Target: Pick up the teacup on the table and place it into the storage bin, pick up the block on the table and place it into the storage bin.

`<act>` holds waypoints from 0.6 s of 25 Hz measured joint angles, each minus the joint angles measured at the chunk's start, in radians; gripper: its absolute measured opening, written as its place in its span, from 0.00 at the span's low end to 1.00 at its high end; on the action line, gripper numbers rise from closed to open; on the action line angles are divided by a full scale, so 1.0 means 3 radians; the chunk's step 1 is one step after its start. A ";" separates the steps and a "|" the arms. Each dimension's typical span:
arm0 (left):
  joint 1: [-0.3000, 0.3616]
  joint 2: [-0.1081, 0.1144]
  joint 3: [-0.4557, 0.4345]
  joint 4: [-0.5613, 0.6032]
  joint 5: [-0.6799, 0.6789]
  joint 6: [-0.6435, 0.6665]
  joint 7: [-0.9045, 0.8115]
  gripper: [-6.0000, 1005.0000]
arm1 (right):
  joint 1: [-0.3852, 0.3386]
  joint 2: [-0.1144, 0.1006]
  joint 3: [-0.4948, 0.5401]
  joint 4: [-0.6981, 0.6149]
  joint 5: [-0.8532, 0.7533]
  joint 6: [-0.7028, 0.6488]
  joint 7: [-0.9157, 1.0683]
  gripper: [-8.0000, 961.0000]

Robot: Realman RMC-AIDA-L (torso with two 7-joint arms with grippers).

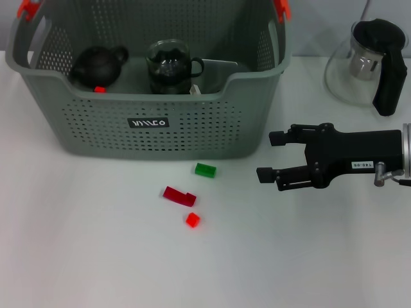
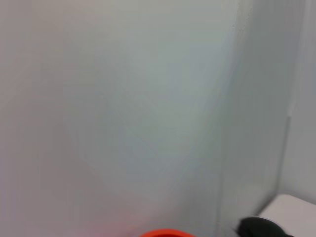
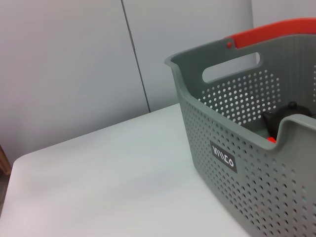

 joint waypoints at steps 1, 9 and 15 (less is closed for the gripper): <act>-0.0034 0.0015 0.0001 -0.0094 0.0000 -0.0082 0.0001 0.43 | 0.0000 0.0000 0.0000 0.0000 0.0000 0.0000 0.0000 0.95; -0.0077 0.0044 0.0127 -0.0359 0.0000 -0.0579 0.0012 0.50 | 0.0002 0.0000 -0.0008 0.0002 0.0000 0.0003 -0.0003 0.95; 0.0168 -0.0025 0.0126 0.0350 -0.0066 0.0029 -0.0156 0.74 | 0.0003 0.0000 -0.0012 -0.0014 0.0001 0.0008 -0.0004 0.95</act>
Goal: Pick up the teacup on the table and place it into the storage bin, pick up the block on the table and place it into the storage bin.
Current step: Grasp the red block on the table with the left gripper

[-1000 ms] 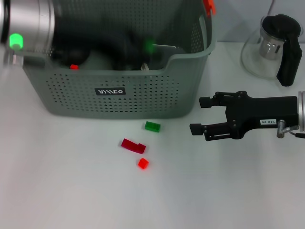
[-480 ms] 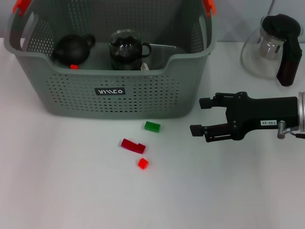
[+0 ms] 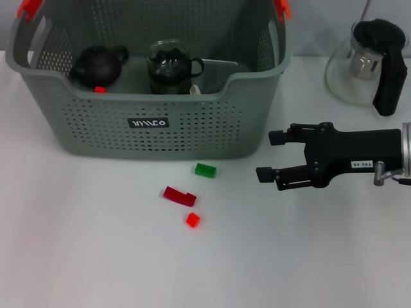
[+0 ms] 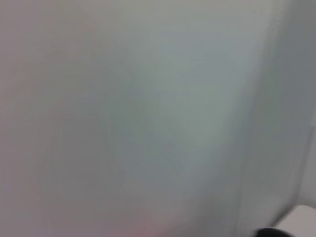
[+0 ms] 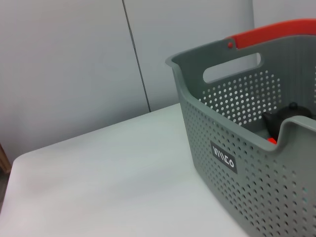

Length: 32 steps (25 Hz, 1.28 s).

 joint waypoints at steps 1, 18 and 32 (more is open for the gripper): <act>0.0000 0.0000 0.0000 0.0000 0.0000 0.0000 0.0000 0.78 | 0.0000 0.0000 0.0000 0.0003 0.0000 0.0001 0.0000 0.95; 0.1089 -0.0342 0.0808 0.0752 -0.0033 0.1412 0.0236 0.91 | -0.0006 0.0038 0.0019 0.0023 0.0000 0.0055 -0.0024 0.95; 0.0997 -0.0337 0.1182 0.0133 0.0815 0.1296 0.0526 0.91 | -0.0024 0.0041 0.0020 0.0023 0.0000 0.0075 -0.0019 0.95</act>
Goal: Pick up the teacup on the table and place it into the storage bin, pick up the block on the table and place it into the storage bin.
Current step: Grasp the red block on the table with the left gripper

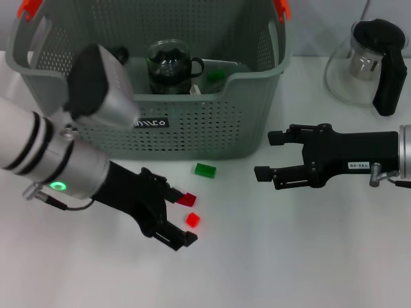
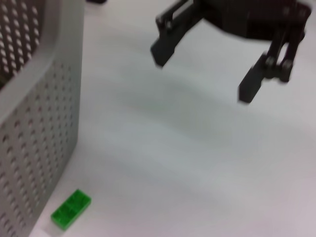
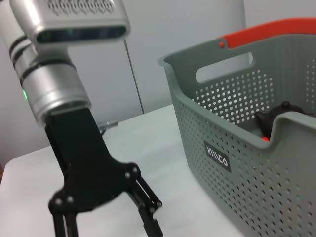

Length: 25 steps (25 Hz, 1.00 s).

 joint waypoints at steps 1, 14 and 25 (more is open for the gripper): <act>-0.0015 -0.0002 0.0039 -0.0042 0.0038 -0.0050 -0.0018 0.91 | 0.0003 0.0000 0.0000 0.0000 0.0000 0.0000 -0.0001 0.95; -0.0115 0.0004 0.0305 -0.0447 0.0125 -0.0416 -0.0635 0.91 | 0.0027 0.0012 0.0000 0.0000 0.0000 0.0004 -0.0009 0.95; -0.0141 -0.0004 0.0556 -0.0521 0.0201 -0.0702 -0.0861 0.90 | 0.0028 0.0015 -0.0014 0.0000 0.0000 0.0003 -0.0018 0.95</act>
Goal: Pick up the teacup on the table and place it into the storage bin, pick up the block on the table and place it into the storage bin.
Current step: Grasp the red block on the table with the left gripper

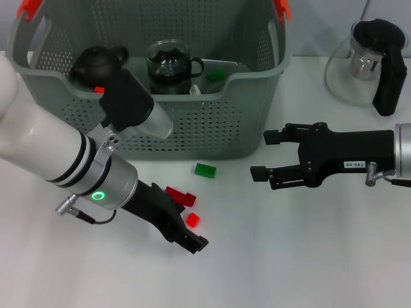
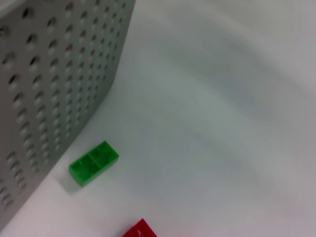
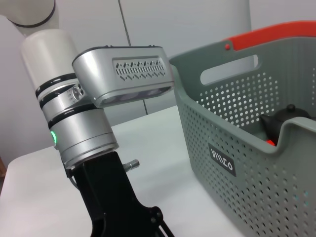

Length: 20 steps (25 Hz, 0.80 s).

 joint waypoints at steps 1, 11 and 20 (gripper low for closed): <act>-0.0002 -0.0002 0.0017 0.0000 0.0000 -0.0022 -0.0001 0.90 | 0.0000 0.0000 -0.0004 -0.0001 0.0000 0.0000 -0.0003 0.95; -0.0025 -0.0005 0.0242 -0.0012 0.0001 -0.0235 -0.0044 0.90 | -0.0009 -0.0005 0.0000 -0.0001 0.0000 -0.0001 -0.0028 0.95; -0.0086 0.0012 0.0278 -0.0004 0.0051 -0.0251 -0.0023 0.90 | -0.0013 -0.0005 0.0009 0.0000 0.0000 0.0001 -0.0035 0.95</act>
